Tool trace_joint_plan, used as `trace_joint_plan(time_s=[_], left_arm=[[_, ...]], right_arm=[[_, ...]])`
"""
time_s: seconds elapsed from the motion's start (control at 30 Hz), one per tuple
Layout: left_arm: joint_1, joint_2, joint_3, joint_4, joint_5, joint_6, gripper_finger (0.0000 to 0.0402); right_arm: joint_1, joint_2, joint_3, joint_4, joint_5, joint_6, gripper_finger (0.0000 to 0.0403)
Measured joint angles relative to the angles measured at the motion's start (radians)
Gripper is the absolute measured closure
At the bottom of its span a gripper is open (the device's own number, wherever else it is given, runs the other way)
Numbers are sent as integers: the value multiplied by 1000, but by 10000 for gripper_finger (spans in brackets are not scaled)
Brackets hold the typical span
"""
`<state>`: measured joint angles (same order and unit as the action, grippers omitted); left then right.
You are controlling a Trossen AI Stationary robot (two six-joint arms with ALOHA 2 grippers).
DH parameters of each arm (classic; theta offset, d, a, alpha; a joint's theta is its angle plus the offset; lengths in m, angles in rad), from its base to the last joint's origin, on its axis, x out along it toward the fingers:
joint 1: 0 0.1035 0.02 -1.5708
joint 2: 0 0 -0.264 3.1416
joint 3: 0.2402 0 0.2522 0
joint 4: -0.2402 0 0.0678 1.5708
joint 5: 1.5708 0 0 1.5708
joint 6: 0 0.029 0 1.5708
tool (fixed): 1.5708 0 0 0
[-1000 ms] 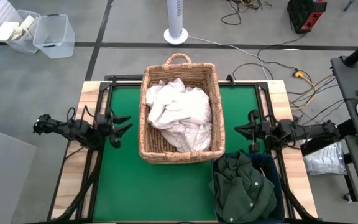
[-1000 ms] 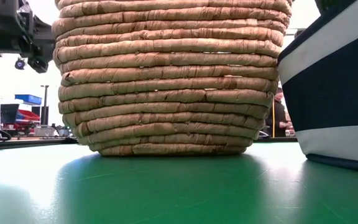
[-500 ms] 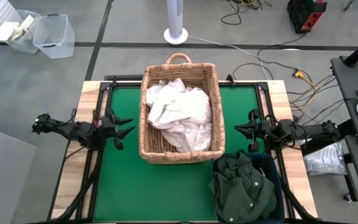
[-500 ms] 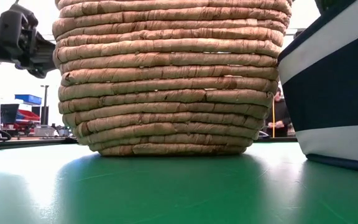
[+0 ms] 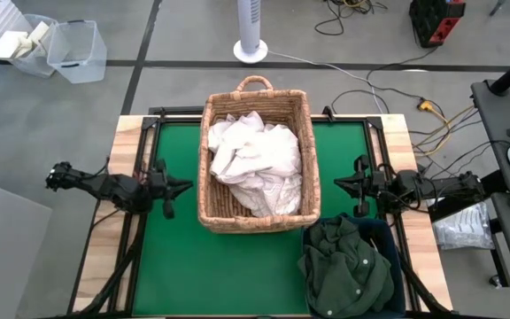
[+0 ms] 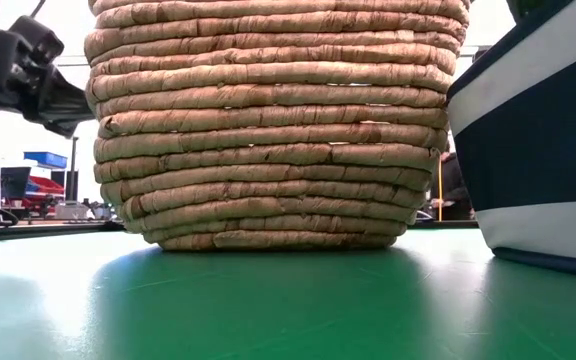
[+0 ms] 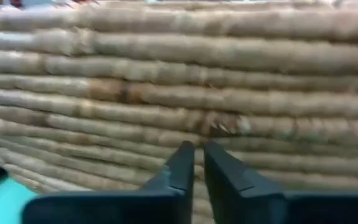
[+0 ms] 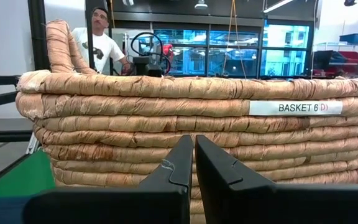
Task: Sort clothes
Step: Return to Home Position
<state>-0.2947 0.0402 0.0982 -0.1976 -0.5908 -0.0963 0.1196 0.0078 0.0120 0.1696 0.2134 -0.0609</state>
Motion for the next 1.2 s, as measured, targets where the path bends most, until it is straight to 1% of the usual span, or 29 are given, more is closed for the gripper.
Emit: trace_joint_plan(time_s=[0.07,0.2,0.33,0.43,0.6,0.87,1.2], left_arm=[[0,0,0,-24,33,-2,395],[0,-1,-1,-57,65,-37,391],[0,-1,-1,-57,109,-5,400],[-1,4,-1,-58,99,6,396],[-1,6,-1,-54,78,8,396],[0,15,-1,-52,76,6,397],[0,17,-1,-49,77,2,397]], right_arm=[[0,0,0,0,0,-11,390],[0,-1,0,1,-1,-63,390],[0,-3,0,1,3,-55,390],[0,-3,0,1,16,-11,390],[0,-3,0,1,16,12,390],[0,2,0,-1,16,194,390],[0,8,0,-3,16,200,390]])
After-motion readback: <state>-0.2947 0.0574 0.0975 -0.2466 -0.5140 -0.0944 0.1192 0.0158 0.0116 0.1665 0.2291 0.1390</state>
